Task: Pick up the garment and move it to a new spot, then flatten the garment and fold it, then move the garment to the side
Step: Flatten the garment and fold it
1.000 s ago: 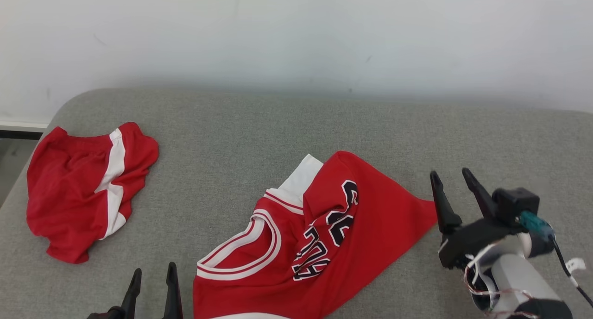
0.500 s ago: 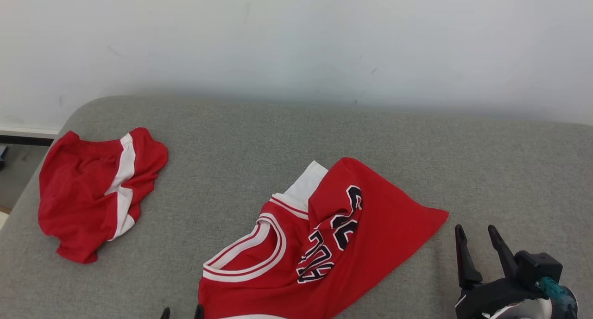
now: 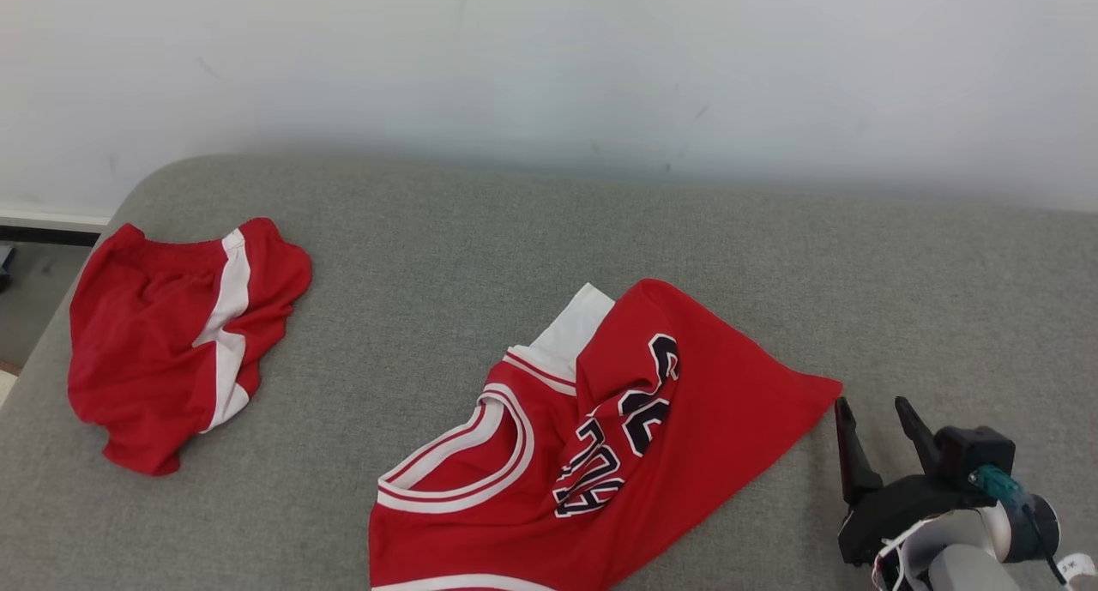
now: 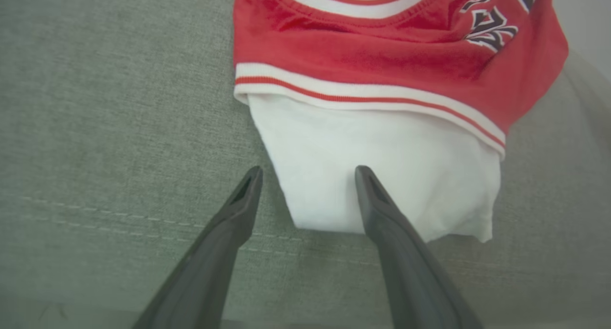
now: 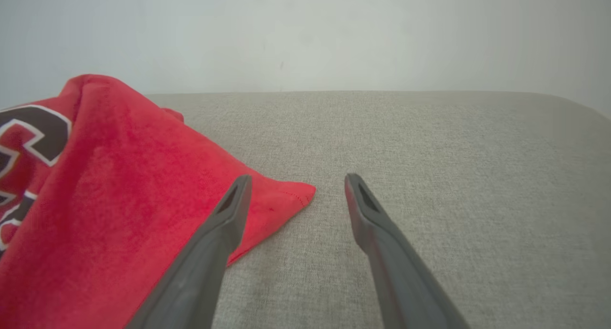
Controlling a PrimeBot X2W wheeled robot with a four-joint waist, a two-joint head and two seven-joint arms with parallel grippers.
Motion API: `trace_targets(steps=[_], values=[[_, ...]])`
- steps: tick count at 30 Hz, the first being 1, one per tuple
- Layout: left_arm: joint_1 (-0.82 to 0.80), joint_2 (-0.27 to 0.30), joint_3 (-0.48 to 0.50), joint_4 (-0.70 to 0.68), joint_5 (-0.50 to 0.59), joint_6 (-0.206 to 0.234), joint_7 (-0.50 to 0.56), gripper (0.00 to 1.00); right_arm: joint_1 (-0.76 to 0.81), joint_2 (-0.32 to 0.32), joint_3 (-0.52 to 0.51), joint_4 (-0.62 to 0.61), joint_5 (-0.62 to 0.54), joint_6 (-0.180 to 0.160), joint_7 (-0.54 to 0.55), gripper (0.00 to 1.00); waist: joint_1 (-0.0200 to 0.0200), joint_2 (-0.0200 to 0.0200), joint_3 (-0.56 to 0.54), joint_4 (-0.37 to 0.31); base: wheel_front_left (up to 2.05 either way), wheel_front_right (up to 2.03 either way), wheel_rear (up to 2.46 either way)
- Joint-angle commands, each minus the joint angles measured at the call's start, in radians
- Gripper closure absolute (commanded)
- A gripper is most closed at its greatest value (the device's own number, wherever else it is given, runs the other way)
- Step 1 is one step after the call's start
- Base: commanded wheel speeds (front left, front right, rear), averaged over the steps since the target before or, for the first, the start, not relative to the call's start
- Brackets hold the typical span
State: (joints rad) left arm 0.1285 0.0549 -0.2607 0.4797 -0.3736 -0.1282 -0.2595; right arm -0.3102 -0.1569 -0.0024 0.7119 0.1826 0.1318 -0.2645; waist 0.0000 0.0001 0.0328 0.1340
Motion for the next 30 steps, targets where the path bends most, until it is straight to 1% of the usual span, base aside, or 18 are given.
trace_targets(steps=[1, 8, 14, 18, 19, 20, 21, 22, 25, 27, 30], values=[[-0.008, -0.008, -0.018, 0.016, -0.014, -0.002, -0.001, 0.00, -0.030, -0.005, 0.002, 0.028, -0.001, -0.002, 0.000, 0.00, 0.0000, -0.0001, 0.015, 0.005, 0.00, 0.00, 0.00], [-0.073, -0.010, -0.068, 0.078, -0.044, -0.002, 0.003, 0.00, -0.187, -0.012, 0.010, 0.226, -0.021, -0.002, 0.001, 0.00, 0.0000, -0.0001, 0.064, 0.021, 0.00, 0.00, 0.00], [-0.133, -0.006, -0.116, 0.109, -0.098, -0.003, 0.006, 0.00, -0.294, -0.017, -0.018, 0.394, -0.034, -0.002, 0.018, 0.00, 0.0000, -0.0001, 0.104, 0.040, 0.00, 0.00, 0.00], [-0.171, -0.008, -0.154, 0.134, -0.147, -0.003, 0.010, 0.00, -0.341, -0.002, -0.021, 0.478, -0.032, -0.002, 0.038, 0.00, 0.0000, -0.0001, 0.120, 0.048, 0.00, 0.00, 0.00], [-0.181, -0.009, -0.169, 0.144, -0.156, -0.004, 0.019, 0.06, -0.345, 0.002, -0.020, 0.495, -0.030, -0.002, 0.046, 0.50, 0.0000, -0.0001, 0.120, 0.050, 0.00, 0.00, 0.00], [-0.188, -0.010, -0.179, 0.147, -0.167, -0.004, 0.019, 0.42, -0.349, 0.009, -0.023, 0.508, -0.021, -0.002, 0.046, 0.86, 0.0000, -0.0001, 0.119, 0.052, 0.00, 0.00, 0.00], [-0.196, -0.010, -0.185, 0.153, -0.182, -0.004, 0.017, 0.68, -0.350, 0.014, -0.021, 0.517, -0.018, -0.002, 0.046, 1.00, 0.0000, -0.0001, 0.115, 0.053, 0.00, 0.00, 0.00], [-0.203, -0.007, -0.196, 0.157, -0.189, -0.004, 0.016, 1.00, -0.351, 0.019, -0.016, 0.523, -0.015, -0.002, 0.041, 1.00, 0.0000, -0.0001, 0.109, 0.053, 0.00, 0.00, 0.00], [-0.204, -0.001, -0.198, 0.140, -0.218, -0.006, 0.006, 1.00, -0.346, 0.017, -0.012, 0.523, 0.004, -0.002, 0.020, 1.00, 0.0000, -0.0001, 0.083, 0.052, 0.00, 0.00, 0.00], [-0.199, 0.020, -0.186, 0.116, -0.217, -0.003, 0.000, 1.00, -0.339, 0.014, -0.007, 0.511, 0.021, -0.002, 0.009, 1.00, 0.0000, -0.0001, 0.062, 0.051, 0.00, 0.00, 0.00], [-0.175, 0.040, -0.146, 0.036, -0.221, -0.002, -0.003, 1.00, -0.330, 0.009, -0.003, 0.479, 0.058, -0.002, 0.001, 1.00, 0.0000, -0.0001, 0.035, 0.045, 0.00, 0.00, 0.00]])
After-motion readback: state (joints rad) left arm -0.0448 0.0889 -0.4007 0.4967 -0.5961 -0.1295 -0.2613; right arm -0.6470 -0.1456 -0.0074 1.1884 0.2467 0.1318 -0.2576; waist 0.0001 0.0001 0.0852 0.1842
